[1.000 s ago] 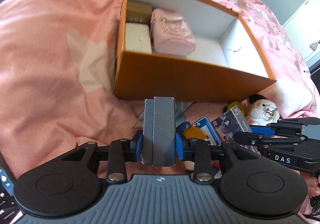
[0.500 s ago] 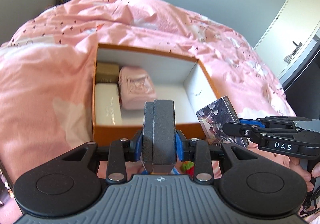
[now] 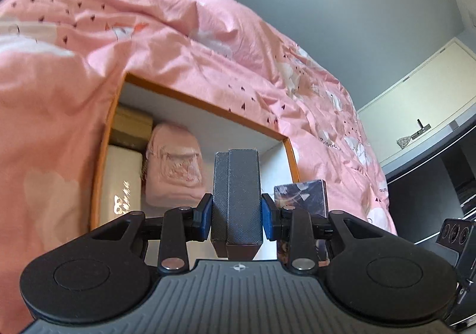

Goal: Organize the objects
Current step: 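Carry the black box and PHOTO CARD box over the orange box with both tools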

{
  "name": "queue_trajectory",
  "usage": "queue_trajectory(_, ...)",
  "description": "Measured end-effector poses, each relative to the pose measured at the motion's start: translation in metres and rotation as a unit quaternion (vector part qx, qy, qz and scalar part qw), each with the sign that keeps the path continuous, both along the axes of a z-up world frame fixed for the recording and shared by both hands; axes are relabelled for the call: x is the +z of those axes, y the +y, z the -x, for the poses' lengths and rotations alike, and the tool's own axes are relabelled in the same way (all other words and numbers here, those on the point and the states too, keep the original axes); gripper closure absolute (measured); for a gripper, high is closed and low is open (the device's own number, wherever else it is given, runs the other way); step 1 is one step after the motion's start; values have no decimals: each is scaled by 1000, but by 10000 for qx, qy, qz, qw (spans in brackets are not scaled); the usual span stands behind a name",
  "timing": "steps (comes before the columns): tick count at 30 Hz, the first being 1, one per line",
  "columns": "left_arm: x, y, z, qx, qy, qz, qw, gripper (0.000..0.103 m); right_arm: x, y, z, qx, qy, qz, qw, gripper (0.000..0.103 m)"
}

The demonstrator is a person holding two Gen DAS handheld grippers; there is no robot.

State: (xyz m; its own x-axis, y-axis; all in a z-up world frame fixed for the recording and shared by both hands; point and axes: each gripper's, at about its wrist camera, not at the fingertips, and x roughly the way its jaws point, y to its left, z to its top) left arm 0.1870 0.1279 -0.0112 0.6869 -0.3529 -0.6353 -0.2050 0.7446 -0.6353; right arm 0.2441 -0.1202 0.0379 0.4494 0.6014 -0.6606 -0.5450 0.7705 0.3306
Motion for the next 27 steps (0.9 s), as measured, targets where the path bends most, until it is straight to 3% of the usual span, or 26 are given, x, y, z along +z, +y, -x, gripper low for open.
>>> queue_trajectory(4,-39,-3,-19,4,449,622,9971,66,-18,-2,-16,-187,246,30,9995,79)
queue_trajectory(9,-70,-10,-32,143,922,800,9924,66,-32,-3,-32,-401,316,184,9985,79)
queue_trajectory(20,-90,-13,-46,237,1665,305,9853,65,-65,14,-52,-251,576,557,9965,79)
queue_trajectory(23,-93,-12,-47,140,1796,425,9827,65,-70,18,-53,-176,637,576,9961,79)
queue_trajectory(27,-89,-13,-44,169,1924,-6,9812,58,-77,23,-53,-113,714,618,9955,79)
